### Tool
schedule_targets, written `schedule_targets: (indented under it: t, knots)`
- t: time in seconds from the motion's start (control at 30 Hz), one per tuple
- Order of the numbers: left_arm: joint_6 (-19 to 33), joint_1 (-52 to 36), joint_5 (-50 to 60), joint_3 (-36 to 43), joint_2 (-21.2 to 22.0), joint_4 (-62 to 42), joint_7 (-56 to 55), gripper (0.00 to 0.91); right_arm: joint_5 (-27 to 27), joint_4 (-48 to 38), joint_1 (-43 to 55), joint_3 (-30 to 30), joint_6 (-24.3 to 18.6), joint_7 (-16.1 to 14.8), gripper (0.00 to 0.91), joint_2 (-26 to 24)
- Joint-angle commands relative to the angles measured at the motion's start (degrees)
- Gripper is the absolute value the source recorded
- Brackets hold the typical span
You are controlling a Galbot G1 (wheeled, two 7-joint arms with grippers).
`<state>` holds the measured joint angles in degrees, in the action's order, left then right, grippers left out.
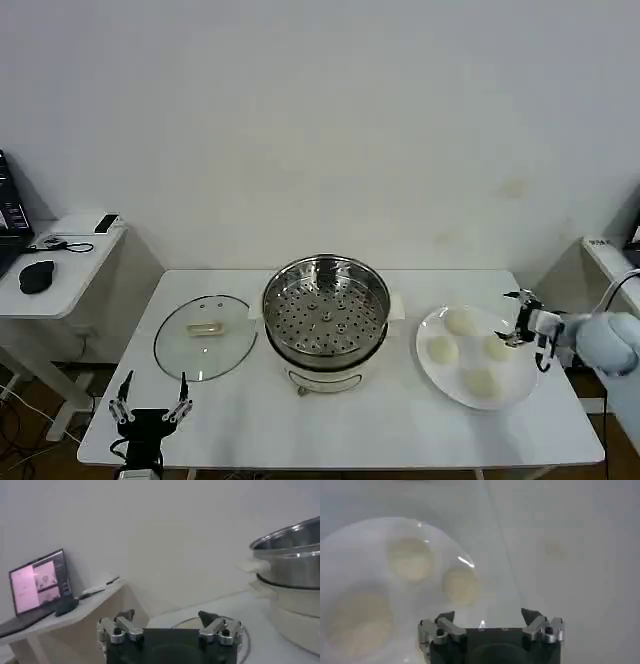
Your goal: Take steamed baozi put them in steamer then cover it.
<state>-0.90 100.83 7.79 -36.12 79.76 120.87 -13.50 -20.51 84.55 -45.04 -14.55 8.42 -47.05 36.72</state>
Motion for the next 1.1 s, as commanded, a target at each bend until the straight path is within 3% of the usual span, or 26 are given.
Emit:
schedule_targets:
  t: [0.03,0.17,0.4,0.83,1.1]
  knots:
    - [0.23,0.31,0.58,-0.57,0.33,0.24,-0.33,0.907,-3.33,-15.01,24.56,23.84,-5.12,-11.2,0.907,1.13]
    - [0.32,0.63,0.59,-1.18,0.49,0.54,-0.33,0.907,-5.28,-19.5,28.37,28.1,-5.58,-11.86,0.907,5.77]
    - [0.52,0.78,0.32,-2.63,0.45,0.51,-0.36,0.907,-7.51,-23.59,31.68,33.97,-6.21,-11.82,0.907,7.28]
    - [0.57,-0.09,0.32,-2.75,0.32,-0.63,-0.39,0.907,-8.45,-26.46,32.27,35.75,-5.7,-10.59,0.907,10.6]
    - [0.94,-0.39,0.37,-2.97,0.38,-1.06,-0.92,0.907,-8.5,-28.67,32.53,36.02,-4.99,-10.03,0.786,12.07]
